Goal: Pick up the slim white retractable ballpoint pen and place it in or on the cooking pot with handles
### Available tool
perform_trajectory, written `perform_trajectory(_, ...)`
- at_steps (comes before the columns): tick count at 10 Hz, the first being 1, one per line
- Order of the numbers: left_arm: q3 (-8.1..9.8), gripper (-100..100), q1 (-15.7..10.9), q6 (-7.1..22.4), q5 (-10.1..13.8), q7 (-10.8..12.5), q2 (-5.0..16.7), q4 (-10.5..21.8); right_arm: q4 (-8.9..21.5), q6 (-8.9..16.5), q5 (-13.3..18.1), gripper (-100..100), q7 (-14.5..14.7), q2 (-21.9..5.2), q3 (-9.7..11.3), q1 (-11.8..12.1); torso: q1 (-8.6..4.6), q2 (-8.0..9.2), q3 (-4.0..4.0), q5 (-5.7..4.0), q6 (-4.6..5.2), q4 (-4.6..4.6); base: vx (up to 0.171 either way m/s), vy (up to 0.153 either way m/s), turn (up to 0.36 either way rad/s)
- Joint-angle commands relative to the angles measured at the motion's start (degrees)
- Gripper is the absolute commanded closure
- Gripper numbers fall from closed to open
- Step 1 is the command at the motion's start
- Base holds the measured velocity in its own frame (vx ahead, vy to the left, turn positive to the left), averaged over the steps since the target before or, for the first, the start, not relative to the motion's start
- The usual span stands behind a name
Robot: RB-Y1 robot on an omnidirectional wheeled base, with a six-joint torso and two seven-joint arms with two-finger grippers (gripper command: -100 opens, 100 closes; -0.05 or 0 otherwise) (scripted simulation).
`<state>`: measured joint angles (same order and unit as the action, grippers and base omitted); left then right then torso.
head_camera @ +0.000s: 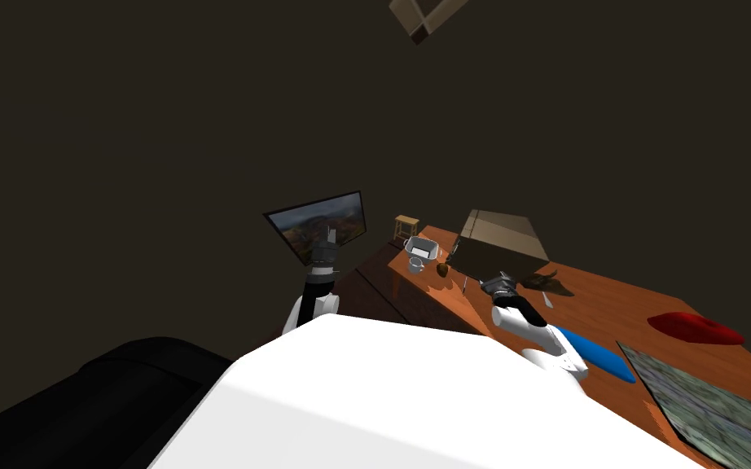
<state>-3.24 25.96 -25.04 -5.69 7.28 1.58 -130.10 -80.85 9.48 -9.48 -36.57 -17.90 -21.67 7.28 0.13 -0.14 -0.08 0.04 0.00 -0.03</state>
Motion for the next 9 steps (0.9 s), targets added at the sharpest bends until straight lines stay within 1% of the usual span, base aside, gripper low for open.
perform_trajectory(1, 0.00, 0, 0.0, 0.0, 0.0, 0.0, 0.0, 0.0, 2.9, 2.9, -1.1, -100, -2.9, -1.1, -1.6, -1.4, 0.00, 0.00, 0.00, 0.00, 0.00, 0.00, 0.034, 0.041, -0.006)
perform_trajectory(2, 0.00, 0, 0.0, 0.0, 0.0, 0.0, 0.0, 0.0, 4.4, 3.6, -1.1, -100, -3.5, -1.1, -1.6, -1.4, 0.00, -0.01, -0.01, 0.00, 0.00, 0.00, 0.029, 0.036, -0.006)
perform_trajectory(3, 0.00, 0, 0.0, 0.0, 0.0, 0.0, 0.0, 0.0, 6.8, 5.5, -1.9, -100, -5.6, -1.8, -3.0, -2.7, -0.02, 0.00, 0.00, 0.00, -0.01, 0.00, 0.033, 0.044, 0.004)
perform_trajectory(4, 0.00, 0, 0.0, 0.0, 0.0, 0.0, 0.0, 0.0, 7.7, 6.3, -1.9, -100, -6.1, -1.8, -3.0, -2.7, 0.01, -0.01, -0.01, 0.00, 0.00, 0.00, 0.032, 0.035, -0.001)
perform_trajectory(5, 0.00, 0, 0.0, 0.0, 0.0, 0.0, 0.0, 0.0, 10.7, 7.9, -2.8, -100, -8.3, -2.6, -4.5, -3.9, -0.02, 0.00, 0.00, 0.00, 0.00, 0.00, 0.044, 0.042, 0.011)
perform_trajectory(6, 0.00, 0, 0.0, 0.0, 0.0, 0.0, 0.0, 0.0, 10.9, 9.0, -2.8, -100, -8.6, -2.6, -4.5, -3.9, 0.00, -0.03, -0.02, 0.00, 0.00, 0.00, 0.036, 0.032, 0.003)
perform_trajectory(7, 0.00, 0, 0.0, 0.0, 0.0, 0.0, 0.0, 0.0, 12.9, 11.1, -3.7, -100, -11.0, -3.3, -5.9, -5.0, -0.02, -0.01, -0.01, 0.00, 0.00, 0.00, 0.036, 0.033, 0.019)
perform_trajectory(8, 0.00, 0, 0.0, 0.0, 0.0, 0.0, 0.0, 0.0, 14.1, 11.5, -3.7, -100, -11.0, -3.3, -5.9, -5.0, -0.03, -0.02, -0.01, 0.00, -0.01, 0.00, 0.035, 0.028, 0.008)
perform_trajectory(9, 0.00, 0, 0.0, 0.0, 0.0, 0.0, 0.0, 0.0, 16.1, 13.8, -4.7, -100, -13.4, -4.2, -7.3, -6.1, -0.03, -0.01, -0.01, -0.01, -0.01, 0.00, 0.048, 0.035, 0.028)
